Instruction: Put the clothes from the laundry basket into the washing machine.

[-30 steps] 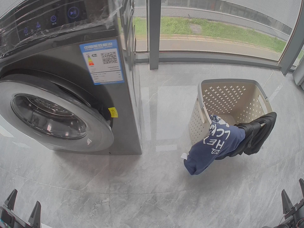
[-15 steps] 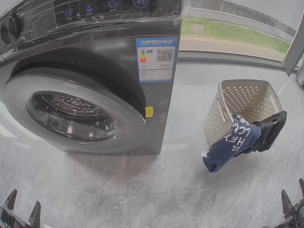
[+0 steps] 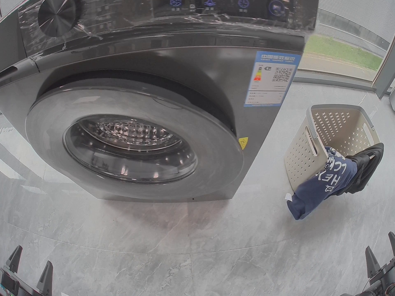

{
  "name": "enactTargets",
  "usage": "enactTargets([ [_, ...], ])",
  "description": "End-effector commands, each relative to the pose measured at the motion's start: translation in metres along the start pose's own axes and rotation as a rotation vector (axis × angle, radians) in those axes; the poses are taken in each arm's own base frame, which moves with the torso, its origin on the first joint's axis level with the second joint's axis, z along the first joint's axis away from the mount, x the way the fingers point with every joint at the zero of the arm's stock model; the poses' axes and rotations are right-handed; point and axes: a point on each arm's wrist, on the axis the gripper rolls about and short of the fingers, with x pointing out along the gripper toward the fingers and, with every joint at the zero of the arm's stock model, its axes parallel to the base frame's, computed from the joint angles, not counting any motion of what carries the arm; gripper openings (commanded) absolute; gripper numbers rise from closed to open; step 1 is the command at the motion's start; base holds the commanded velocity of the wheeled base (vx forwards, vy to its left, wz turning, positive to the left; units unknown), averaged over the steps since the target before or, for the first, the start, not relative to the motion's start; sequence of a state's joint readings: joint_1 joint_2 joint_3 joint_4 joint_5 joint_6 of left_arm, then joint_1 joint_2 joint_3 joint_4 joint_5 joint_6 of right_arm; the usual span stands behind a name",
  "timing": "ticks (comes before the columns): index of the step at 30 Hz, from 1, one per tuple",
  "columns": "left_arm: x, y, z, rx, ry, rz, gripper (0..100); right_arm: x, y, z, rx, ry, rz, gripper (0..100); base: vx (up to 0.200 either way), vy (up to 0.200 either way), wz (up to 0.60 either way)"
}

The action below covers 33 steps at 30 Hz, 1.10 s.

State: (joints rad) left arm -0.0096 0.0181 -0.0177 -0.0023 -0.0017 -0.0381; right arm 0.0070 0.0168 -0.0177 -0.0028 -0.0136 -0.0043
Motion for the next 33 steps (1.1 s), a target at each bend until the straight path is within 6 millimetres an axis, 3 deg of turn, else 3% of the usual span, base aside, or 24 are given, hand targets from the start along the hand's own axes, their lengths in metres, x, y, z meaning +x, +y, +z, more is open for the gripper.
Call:
enactTargets([
  [1,0.0000,0.0002,-0.0052,0.000,0.000,0.001,100,-0.0001,0.0000,-0.0048,0.000,-0.001,-0.001,100,0.000,0.000,0.00],
  [14,0.0000,0.0002,-0.0052,0.001,0.000,0.001,100,-0.0001,0.0000,-0.0048,0.000,-0.001,-0.001,100,0.000,0.000,0.00],
  [23,0.0000,0.0002,-0.0052,0.001,0.000,0.001,100,-0.0001,0.0000,-0.0048,0.000,-0.001,-0.001,100,0.000,0.200,0.00],
  [27,0.0001,0.0002,-0.0052,0.001,0.002,0.001,100,-0.0001,0.0000,-0.0048,-0.002,-0.001,-0.001,100,0.000,0.000,0.00],
  [33,0.0000,0.0002,-0.0052,0.001,0.000,0.001,100,-0.0001,0.0000,-0.0048,-0.002,-0.001,-0.001,100,0.000,0.000,0.60],
])
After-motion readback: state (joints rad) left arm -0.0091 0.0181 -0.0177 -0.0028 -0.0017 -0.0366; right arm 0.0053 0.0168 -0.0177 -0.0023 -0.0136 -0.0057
